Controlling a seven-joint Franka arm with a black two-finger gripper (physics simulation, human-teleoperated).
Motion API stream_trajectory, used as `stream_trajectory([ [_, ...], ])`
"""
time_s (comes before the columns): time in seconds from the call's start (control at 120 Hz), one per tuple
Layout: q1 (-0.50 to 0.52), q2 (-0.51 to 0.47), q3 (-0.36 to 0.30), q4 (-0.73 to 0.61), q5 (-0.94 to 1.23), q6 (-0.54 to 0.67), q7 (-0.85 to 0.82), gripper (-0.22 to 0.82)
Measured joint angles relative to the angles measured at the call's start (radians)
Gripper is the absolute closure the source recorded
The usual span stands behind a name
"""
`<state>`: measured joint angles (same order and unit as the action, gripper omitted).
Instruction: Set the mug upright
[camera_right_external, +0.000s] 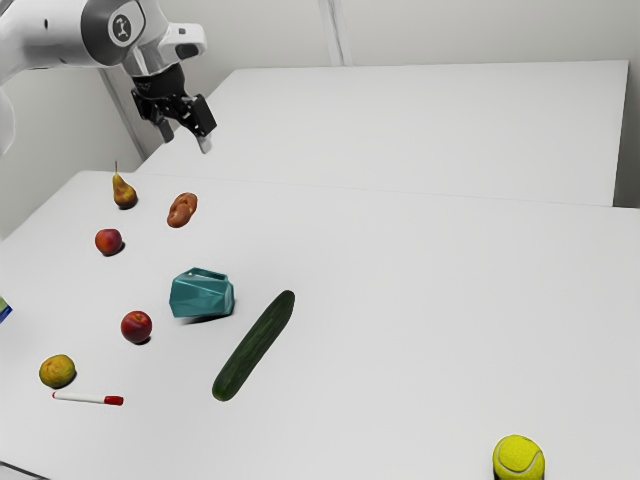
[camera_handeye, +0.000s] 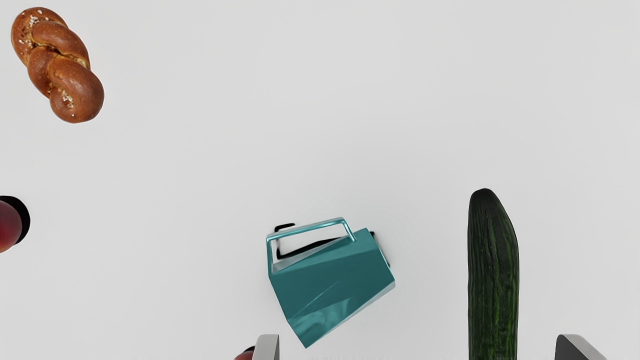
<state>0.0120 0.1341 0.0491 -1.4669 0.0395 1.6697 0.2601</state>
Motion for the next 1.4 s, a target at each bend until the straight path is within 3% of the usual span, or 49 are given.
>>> stream_trajectory([
  [0.367, -0.002, -0.017, 0.003, -0.039, -0.023, -0.002, 0.006, 0.0],
  [0.475, -0.008, -0.031, 0.117, -0.105, -0.167, -0.007, 0.016, 0.0],
  [0.617, 0.105, -0.066, 0.175, -0.213, -0.318, -0.007, 0.038, 0.0],
  [0.858, 0.236, -0.125, 0.18, -0.442, -0.516, 0.068, 0.065, 0.0],
  [1.125, 0.344, -0.106, 0.17, -0.545, -0.627, 0.182, 0.085, 0.0],
  [1.217, 0.324, -0.086, 0.168, -0.553, -0.64, 0.213, 0.091, 0.0],
  [1.4, 0.167, -0.059, 0.168, -0.552, -0.649, 0.244, 0.099, 0.0],
])
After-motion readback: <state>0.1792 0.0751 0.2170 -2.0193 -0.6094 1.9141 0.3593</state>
